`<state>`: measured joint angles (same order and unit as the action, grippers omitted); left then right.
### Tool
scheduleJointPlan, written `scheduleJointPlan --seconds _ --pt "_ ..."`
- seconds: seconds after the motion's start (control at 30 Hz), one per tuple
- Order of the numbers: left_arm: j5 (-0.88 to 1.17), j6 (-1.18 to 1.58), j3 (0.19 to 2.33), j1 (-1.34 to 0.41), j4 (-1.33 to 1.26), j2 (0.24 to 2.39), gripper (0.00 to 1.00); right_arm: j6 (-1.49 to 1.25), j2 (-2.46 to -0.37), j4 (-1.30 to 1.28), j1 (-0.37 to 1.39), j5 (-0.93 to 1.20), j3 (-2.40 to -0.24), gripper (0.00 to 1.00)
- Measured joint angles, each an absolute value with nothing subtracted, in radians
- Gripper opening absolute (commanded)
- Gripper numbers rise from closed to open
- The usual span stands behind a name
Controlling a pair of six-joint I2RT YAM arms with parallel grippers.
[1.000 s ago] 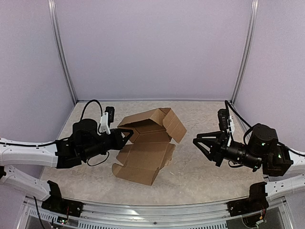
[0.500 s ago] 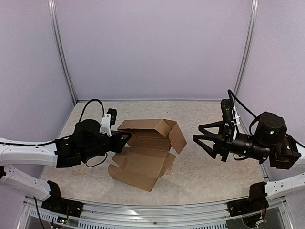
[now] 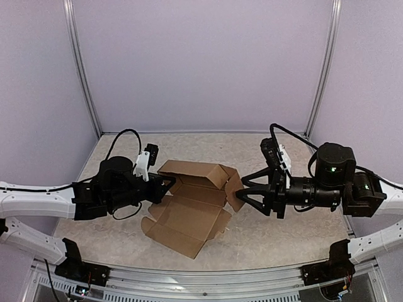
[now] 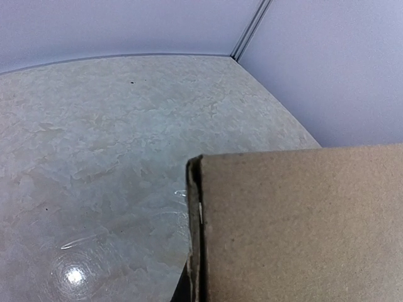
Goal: Fold the paper box
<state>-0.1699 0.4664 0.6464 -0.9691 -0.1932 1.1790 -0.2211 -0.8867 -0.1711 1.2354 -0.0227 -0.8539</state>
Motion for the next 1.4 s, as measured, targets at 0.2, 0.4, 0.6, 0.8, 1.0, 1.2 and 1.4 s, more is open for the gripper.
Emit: scheduleJointPlan --seconds 0.2,0.4,0.6,0.8,1.0,1.2,1.4 --pt "-0.16 0.463 0.646 -0.97 -0.193 1.179 0.0 -0.22 -0.945 -0.174 1.235 0.015 -0.866 0.37" --pt "-0.165 0.462 0.646 -0.973 -0.187 1.179 0.0 -0.22 -1.006 -0.168 1.235 0.034 -0.899 0.35" --pt "-0.202 0.462 0.655 -0.989 -0.161 1.179 0.0 -0.217 -1.06 -0.17 1.238 0.006 -0.937 0.35" --pt "-0.25 0.463 0.674 -0.995 -0.129 1.179 0.0 -0.217 -1.125 -0.183 1.254 -0.069 -0.974 0.36" --pt "-0.297 0.469 0.676 -0.995 -0.09 1.179 0.0 -0.221 -1.186 -0.203 1.281 -0.172 -1.004 0.4" --pt "-0.345 0.481 0.699 -0.995 -0.036 1.185 0.0 -0.23 -1.248 -0.22 1.314 -0.3 -1.028 0.44" --pt "-0.376 0.494 0.713 -0.995 -0.004 1.198 0.0 -0.255 -1.299 -0.221 1.33 -0.416 -1.048 0.44"
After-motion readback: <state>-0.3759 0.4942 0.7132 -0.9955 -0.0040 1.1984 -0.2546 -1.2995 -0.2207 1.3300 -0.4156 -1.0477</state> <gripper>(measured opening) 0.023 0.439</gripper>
